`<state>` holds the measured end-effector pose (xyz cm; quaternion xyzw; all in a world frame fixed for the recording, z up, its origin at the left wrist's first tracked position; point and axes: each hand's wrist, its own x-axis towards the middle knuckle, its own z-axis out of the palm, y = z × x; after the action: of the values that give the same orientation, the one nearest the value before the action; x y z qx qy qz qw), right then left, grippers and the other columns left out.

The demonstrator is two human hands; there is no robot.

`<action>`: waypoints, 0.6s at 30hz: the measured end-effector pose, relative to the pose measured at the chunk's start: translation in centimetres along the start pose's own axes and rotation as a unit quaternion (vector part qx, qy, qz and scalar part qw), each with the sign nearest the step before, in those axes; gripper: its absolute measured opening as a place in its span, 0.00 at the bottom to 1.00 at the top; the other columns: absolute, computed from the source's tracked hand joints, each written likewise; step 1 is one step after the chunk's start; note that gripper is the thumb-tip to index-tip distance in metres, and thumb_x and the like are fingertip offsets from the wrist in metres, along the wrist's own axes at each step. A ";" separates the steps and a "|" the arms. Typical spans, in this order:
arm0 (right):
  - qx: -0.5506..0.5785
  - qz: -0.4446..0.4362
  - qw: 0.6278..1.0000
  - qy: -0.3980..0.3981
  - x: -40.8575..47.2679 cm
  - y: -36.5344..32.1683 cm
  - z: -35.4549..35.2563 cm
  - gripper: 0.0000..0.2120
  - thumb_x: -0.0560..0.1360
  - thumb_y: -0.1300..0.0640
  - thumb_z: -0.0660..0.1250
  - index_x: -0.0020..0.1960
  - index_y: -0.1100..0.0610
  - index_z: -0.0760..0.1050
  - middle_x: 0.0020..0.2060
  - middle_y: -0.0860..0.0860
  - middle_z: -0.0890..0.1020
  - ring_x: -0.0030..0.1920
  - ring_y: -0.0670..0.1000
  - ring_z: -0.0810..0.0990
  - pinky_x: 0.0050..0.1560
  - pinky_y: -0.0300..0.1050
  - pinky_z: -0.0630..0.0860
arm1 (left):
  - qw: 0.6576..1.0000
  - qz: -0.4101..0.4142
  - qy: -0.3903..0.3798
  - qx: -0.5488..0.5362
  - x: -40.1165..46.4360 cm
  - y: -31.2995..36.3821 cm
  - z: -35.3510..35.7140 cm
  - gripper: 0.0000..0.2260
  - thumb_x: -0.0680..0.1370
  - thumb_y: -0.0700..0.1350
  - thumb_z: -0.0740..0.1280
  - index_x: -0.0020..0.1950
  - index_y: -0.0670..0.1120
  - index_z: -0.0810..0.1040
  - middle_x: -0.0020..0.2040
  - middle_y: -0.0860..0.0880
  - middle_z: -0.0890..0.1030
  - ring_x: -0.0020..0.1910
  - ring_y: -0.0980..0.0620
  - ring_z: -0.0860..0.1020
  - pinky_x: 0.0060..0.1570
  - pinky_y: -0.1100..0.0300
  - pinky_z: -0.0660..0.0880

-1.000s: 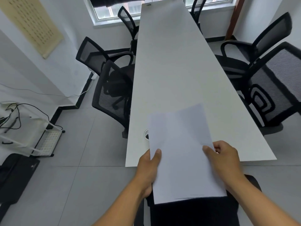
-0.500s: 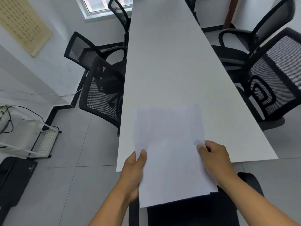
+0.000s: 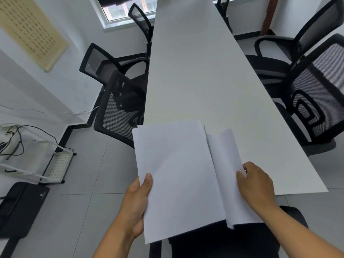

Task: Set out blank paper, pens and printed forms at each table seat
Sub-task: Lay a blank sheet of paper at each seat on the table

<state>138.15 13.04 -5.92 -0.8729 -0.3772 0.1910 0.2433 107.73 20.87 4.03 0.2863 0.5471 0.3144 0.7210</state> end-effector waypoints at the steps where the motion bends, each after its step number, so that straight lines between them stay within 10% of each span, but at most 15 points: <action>1: 0.004 0.004 1.000 -0.004 0.0 0.1 0.0 0.10 0.84 0.59 0.65 0.44 0.57 0.71 0.37 0.48 0.76 0.36 0.51 0.74 0.42 0.51 0.68 | 1.000 0.001 -0.003 -0.003 -0.2 0.2 0.0 0.15 0.88 0.50 0.63 0.71 0.47 0.81 0.63 0.42 0.88 0.58 0.38 0.88 0.47 0.45 0.88; 7: -0.034 0.011 0.999 0.000 -0.1 0.0 -0.2 0.15 0.83 0.58 0.64 0.40 0.53 0.64 0.35 0.47 0.73 0.33 0.47 0.68 0.45 0.52 0.65 | 1.000 0.005 -0.011 -0.020 -1.0 1.4 0.1 0.15 0.88 0.50 0.62 0.71 0.47 0.82 0.63 0.41 0.88 0.58 0.38 0.88 0.46 0.45 0.88; 12: -0.073 0.014 0.997 0.012 -0.1 0.5 -0.5 0.08 0.82 0.53 0.69 0.51 0.58 0.75 0.42 0.49 0.78 0.39 0.53 0.75 0.48 0.52 0.67 | 0.999 0.002 -0.018 -0.028 -1.3 1.3 0.3 0.16 0.88 0.50 0.63 0.71 0.45 0.82 0.64 0.40 0.88 0.58 0.37 0.88 0.47 0.44 0.88; 18: -0.123 0.070 0.990 0.006 -0.7 -0.4 -1.4 0.23 0.79 0.50 0.74 0.67 0.64 0.76 0.58 0.62 0.77 0.57 0.64 0.75 0.54 0.58 0.72 | 0.999 -0.001 -0.031 -0.014 -1.6 1.3 0.8 0.17 0.88 0.51 0.62 0.73 0.46 0.81 0.65 0.39 0.87 0.62 0.35 0.87 0.56 0.39 0.85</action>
<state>138.18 12.40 -4.48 -0.9215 -0.3346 0.1546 0.1226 108.00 20.39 6.22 0.2856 0.5204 0.3121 0.7417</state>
